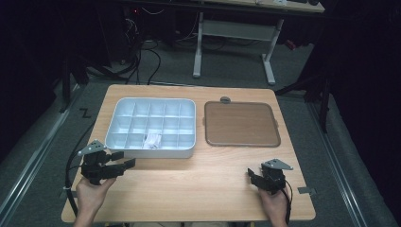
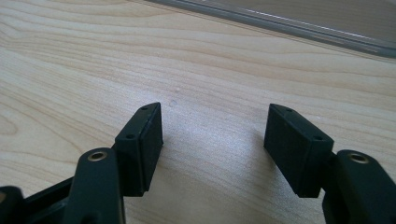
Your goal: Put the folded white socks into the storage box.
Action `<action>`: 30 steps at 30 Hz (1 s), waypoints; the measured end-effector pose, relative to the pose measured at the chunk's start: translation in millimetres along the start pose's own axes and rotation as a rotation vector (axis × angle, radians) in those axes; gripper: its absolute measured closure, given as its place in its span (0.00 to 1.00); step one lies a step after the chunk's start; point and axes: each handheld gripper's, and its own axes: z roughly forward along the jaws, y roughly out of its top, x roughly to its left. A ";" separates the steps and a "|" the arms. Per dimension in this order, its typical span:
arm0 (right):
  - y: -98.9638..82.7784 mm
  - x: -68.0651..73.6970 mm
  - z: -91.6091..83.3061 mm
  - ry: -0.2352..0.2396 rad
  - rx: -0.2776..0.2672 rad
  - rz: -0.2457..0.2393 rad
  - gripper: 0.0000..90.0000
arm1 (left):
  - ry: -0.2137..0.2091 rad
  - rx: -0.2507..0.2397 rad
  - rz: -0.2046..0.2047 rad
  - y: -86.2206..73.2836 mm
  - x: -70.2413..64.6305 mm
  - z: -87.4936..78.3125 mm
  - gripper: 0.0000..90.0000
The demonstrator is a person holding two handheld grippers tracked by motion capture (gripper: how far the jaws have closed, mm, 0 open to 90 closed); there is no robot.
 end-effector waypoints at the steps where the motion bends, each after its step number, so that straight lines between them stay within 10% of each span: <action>1: 0.0 0.0 0.0 0.000 0.000 0.000 0.42 | -0.001 0.000 0.000 -0.4 0.2 -0.1 0.39; 30: 0.0 0.0 0.0 0.000 0.000 0.000 0.42 | -0.004 0.032 -0.059 -21.7 11.1 3.8 0.38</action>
